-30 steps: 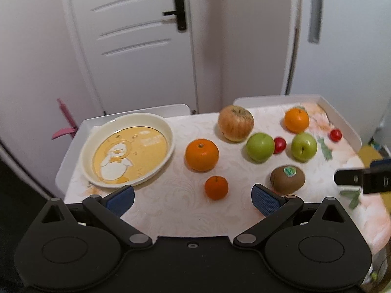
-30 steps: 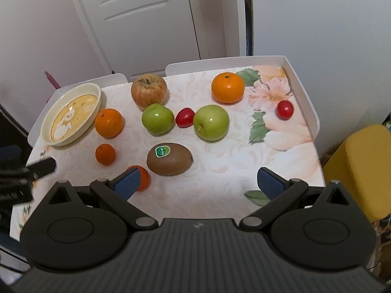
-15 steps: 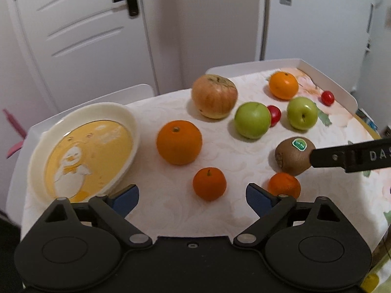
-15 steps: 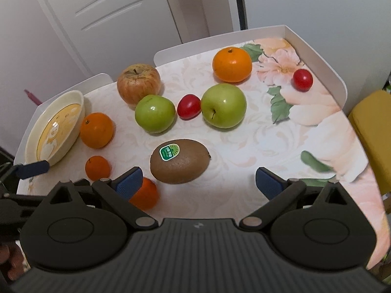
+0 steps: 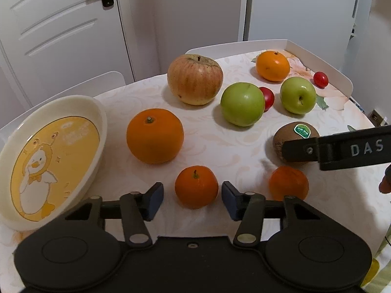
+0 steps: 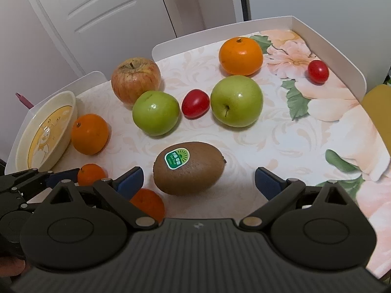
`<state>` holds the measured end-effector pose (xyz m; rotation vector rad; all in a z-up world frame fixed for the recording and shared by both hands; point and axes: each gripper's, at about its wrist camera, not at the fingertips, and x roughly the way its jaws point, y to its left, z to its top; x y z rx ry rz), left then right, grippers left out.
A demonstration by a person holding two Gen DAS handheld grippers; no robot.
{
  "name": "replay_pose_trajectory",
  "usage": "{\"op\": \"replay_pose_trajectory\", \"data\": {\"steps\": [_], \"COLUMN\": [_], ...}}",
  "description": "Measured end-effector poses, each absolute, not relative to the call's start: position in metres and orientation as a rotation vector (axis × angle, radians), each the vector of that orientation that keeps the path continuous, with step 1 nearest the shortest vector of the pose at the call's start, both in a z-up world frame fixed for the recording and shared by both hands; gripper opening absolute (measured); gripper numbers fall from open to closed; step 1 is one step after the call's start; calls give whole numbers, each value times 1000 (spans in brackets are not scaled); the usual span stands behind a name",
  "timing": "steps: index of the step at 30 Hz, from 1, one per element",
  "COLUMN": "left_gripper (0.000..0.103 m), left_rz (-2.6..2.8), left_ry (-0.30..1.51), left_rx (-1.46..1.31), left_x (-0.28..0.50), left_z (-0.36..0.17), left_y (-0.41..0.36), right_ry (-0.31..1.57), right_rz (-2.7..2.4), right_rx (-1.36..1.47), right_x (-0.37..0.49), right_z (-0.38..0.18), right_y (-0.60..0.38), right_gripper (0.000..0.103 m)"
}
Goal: Organize fruits
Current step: 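Close the left tool on a small tangerine while the right tool grasps the kiwi, then lift the tangerine with the left tool while the right tool carries the kiwi toward the duck plate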
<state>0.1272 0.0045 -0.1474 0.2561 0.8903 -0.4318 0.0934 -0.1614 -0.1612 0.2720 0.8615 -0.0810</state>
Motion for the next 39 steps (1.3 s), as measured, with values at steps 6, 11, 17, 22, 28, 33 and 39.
{"op": "replay_pose_trajectory", "data": {"steps": [6,11,17,22,28,33,39], "left_gripper": [41,41,41,41,41,41,41], "left_rz": [-444,-440,-435,-424,-400,-371,-330], "left_ry": [875,874,871,871,867,856,840], "left_rx": [267,269,276,266,260,237,189], "left_x": [126,124,122,120,115,109,102], "left_z": [-148,-148,-148,-147,-144,-134,-115], "left_y": [1,2,5,10,13,20,33], "right_ry": [870,870,873,880,878,864,842], "right_rz": [-68,-52,-52,-71,-63,-61,-35], "right_rx": [248,216,178,127,126,130,109], "right_x": [99,103,103,105,106,105,102], "right_z": [-165,-165,-165,-164,-157,-142,-119], "right_y": [-157,-152,-143,-138,-138,-136,-120], "right_gripper": [103,98,91,84,79,79,79]}}
